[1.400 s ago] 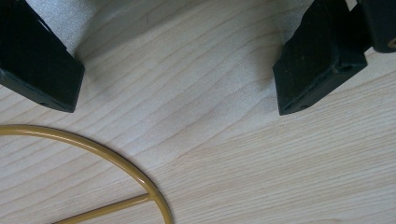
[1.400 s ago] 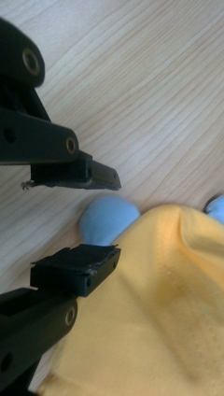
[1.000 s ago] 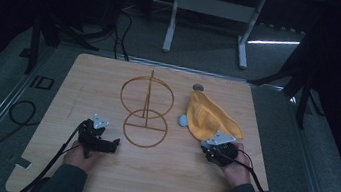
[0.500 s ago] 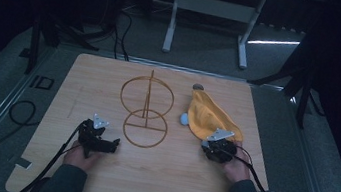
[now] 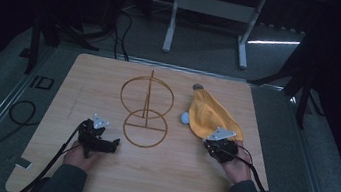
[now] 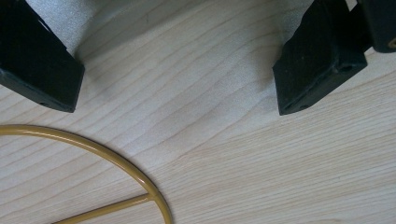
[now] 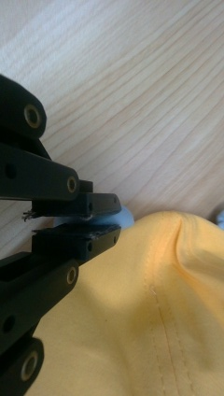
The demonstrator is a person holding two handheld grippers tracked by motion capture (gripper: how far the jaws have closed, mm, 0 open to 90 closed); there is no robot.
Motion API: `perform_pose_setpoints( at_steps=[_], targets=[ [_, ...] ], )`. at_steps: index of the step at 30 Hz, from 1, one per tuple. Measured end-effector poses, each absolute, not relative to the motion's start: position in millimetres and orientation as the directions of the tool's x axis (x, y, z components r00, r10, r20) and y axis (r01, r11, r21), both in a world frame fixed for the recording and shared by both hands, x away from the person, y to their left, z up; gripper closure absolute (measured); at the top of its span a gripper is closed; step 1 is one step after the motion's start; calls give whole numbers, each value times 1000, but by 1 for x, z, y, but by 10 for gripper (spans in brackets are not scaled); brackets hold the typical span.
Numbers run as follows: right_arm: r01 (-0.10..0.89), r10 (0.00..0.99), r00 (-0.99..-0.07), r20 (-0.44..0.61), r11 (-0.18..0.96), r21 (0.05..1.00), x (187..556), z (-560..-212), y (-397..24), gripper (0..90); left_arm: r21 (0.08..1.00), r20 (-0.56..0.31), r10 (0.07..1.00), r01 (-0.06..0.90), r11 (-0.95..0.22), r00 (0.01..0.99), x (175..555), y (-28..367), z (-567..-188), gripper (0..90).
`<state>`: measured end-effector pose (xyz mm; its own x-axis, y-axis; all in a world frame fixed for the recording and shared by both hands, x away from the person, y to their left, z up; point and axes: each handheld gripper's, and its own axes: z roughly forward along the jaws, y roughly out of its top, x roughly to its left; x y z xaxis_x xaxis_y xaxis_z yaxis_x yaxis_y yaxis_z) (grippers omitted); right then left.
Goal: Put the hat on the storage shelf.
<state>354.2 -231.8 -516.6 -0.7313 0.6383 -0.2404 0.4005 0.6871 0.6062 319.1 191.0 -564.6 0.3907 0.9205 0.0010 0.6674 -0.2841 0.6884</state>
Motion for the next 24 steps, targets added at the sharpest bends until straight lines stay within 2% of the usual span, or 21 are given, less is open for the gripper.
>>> perform_pose_setpoints(
  at_steps=[11, 24],
  targets=[
    [333, 610, -746, -269, 691, 642, 340, -489, -224, 841, 689, 0, 921, 667, -283, 390, 319, 191, -565, 19],
    [290, 595, -753, -280, 682, 671, 332, -472, -218, 846, 689, 0, 921, 667, -283, 390, 319, 191, -565, 19]
  ],
)
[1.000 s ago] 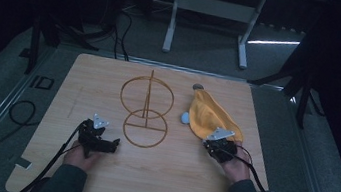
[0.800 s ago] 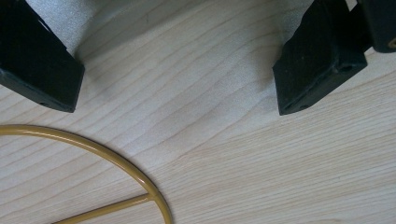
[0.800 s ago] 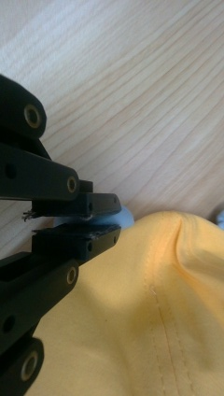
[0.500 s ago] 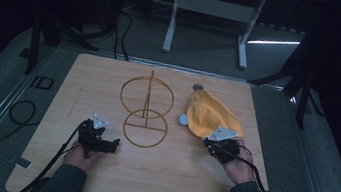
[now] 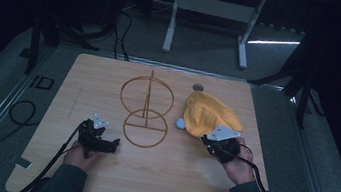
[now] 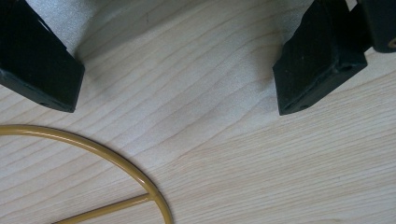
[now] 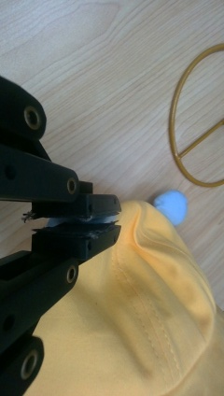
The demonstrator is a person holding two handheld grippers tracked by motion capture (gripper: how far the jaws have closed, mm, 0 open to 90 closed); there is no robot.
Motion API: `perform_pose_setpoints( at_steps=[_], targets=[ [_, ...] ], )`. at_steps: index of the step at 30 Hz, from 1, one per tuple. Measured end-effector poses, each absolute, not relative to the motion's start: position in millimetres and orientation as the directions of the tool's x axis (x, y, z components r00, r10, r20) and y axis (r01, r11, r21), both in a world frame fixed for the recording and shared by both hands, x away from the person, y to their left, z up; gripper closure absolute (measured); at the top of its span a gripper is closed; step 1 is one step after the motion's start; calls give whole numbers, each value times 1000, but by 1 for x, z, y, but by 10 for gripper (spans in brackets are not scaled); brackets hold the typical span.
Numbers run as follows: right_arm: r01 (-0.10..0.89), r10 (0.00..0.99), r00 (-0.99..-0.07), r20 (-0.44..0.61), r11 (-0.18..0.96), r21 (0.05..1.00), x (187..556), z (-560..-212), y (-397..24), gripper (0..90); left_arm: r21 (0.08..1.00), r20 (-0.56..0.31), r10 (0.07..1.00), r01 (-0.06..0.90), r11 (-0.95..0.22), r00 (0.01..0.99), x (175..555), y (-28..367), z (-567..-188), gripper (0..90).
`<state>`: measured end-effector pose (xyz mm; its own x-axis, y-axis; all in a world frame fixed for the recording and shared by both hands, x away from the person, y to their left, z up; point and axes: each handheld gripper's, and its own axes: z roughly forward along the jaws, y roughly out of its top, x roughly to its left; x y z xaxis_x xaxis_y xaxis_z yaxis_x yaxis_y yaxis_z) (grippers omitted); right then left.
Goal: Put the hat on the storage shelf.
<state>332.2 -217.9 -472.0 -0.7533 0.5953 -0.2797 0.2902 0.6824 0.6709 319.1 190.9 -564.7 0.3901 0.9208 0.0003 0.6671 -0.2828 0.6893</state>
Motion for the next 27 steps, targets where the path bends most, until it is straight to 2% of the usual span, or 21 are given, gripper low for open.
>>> perform_pose_setpoints(
  at_steps=[27],
  targets=[
    [174, 528, -788, -317, 685, 708, 309, -430, -199, 862, 688, 0, 921, 668, -283, 390, 319, 191, -565, 19]
  ],
)
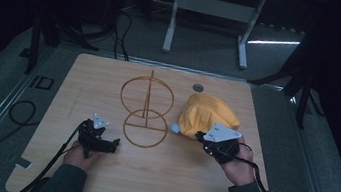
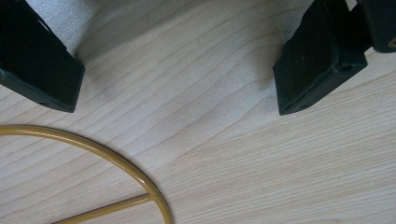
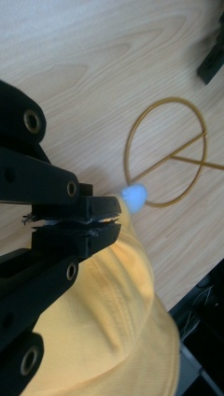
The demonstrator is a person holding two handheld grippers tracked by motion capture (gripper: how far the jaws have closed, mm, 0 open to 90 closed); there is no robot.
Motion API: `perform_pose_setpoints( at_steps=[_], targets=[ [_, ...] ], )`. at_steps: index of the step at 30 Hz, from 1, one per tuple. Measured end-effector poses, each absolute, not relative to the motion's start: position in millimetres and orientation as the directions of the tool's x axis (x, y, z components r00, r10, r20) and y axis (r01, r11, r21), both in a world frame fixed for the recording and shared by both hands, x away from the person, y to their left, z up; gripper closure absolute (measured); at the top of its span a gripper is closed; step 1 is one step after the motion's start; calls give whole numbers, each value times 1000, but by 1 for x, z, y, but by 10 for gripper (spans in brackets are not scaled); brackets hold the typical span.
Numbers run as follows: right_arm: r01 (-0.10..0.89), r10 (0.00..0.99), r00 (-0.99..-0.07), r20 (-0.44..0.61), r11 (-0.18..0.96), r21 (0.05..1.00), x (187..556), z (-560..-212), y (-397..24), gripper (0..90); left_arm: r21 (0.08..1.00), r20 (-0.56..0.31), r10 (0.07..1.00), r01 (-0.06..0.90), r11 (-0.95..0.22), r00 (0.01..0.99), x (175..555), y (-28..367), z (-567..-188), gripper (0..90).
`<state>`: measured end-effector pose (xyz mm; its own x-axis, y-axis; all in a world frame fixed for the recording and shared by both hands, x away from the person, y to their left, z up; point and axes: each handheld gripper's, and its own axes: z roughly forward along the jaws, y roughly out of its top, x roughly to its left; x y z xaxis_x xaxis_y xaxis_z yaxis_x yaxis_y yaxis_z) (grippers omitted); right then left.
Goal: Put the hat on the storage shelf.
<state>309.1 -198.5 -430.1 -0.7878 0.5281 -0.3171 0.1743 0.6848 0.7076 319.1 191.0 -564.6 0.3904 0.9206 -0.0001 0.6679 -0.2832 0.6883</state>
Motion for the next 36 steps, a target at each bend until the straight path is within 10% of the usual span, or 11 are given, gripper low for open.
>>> perform_pose_setpoints(
  at_steps=[36],
  targets=[
    [96, 518, -819, -247, 549, 831, 298, -379, -207, 868, 688, 1, 920, 668, -284, 391, 319, 191, -565, 19]
  ],
)
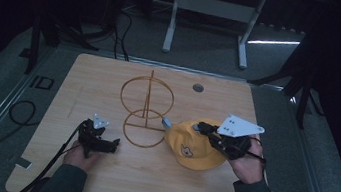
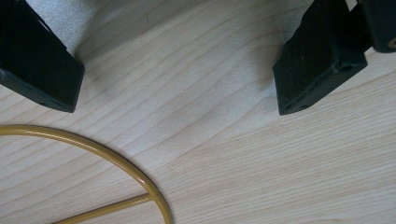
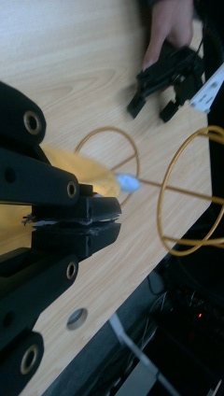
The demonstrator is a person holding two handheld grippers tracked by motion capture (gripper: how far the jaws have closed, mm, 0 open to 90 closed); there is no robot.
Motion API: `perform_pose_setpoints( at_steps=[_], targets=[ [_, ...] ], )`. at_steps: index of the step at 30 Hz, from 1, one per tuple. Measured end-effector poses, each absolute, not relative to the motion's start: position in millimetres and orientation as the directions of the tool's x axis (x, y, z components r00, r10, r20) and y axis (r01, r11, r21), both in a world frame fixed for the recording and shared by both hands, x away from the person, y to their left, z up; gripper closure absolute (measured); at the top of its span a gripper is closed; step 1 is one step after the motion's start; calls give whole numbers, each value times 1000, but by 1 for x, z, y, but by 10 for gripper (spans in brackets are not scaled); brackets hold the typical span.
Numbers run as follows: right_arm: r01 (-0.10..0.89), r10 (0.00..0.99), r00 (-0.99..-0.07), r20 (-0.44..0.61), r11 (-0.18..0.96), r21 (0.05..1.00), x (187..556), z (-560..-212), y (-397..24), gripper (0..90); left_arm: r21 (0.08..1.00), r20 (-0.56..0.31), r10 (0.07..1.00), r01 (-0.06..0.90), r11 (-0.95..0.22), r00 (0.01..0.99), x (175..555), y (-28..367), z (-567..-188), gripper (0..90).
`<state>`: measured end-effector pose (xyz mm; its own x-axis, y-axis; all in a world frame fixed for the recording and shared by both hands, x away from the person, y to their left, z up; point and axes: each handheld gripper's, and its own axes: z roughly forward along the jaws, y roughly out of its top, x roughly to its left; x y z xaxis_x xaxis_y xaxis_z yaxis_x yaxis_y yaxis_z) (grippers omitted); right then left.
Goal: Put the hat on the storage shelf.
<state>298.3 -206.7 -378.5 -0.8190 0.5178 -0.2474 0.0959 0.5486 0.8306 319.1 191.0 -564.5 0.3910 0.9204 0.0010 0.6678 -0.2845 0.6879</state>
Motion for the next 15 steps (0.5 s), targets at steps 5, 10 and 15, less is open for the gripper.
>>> perform_pose_setpoints(
  at_steps=[5, 10, 15],
  targets=[
    [144, 545, -803, -242, 571, 808, 303, -387, -217, 863, 688, 1, 920, 668, -285, 391, 319, 191, -565, 19],
    [182, 548, -796, -256, 621, 762, 302, -397, -222, 831, 688, 1, 920, 668, -284, 391, 319, 191, -565, 19],
    [191, 515, -819, -253, 661, 726, 299, -401, -225, 744, 688, 1, 920, 668, -284, 391, 319, 191, -565, 19]
  ],
)
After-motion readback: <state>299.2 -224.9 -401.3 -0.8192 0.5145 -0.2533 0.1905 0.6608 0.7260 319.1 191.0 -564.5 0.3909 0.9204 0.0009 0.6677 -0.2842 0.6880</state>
